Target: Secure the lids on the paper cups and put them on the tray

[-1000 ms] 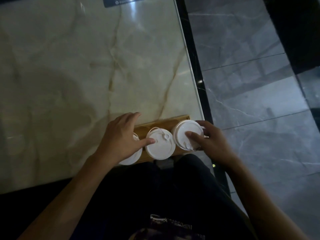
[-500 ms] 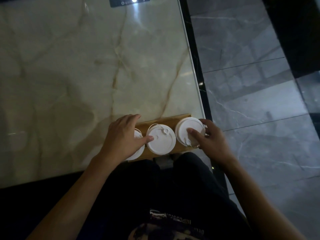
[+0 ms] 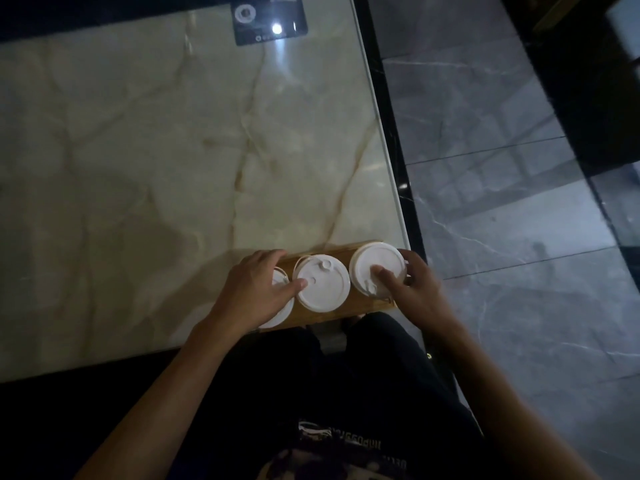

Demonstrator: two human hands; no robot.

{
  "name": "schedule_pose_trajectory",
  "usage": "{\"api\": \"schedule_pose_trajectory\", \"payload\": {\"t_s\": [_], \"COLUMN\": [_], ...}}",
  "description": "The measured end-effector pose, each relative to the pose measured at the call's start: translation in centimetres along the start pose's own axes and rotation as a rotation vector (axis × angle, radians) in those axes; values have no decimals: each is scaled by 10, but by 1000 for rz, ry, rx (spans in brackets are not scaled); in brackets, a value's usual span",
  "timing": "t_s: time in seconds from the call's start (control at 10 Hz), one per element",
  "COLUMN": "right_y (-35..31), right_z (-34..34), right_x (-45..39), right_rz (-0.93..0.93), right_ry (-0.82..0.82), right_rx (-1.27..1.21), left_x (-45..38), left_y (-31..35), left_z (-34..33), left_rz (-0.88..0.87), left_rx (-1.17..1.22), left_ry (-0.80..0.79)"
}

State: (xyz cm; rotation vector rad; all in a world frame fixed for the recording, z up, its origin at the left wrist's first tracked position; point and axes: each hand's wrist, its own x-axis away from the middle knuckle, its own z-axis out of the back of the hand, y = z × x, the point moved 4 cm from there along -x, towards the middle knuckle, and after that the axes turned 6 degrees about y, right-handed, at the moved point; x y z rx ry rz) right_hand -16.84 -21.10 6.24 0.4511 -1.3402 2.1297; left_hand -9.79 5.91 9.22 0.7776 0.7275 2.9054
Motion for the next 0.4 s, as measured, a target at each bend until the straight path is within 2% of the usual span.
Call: {"api": "schedule_pose_trajectory", "payload": {"t_s": [0.2, 0.4], "right_y": [-3, -25], "right_z": [6, 17], "right_x": [0, -5], "right_rz": [-12, 19], "right_ry": [-1, 95], "right_rx": [10, 81], "left_x": [2, 3], "left_y": [-1, -3], "left_z": [-2, 7], "left_rz": [-17, -2], "left_rx": [28, 52], "left_ry": [52, 140]}}
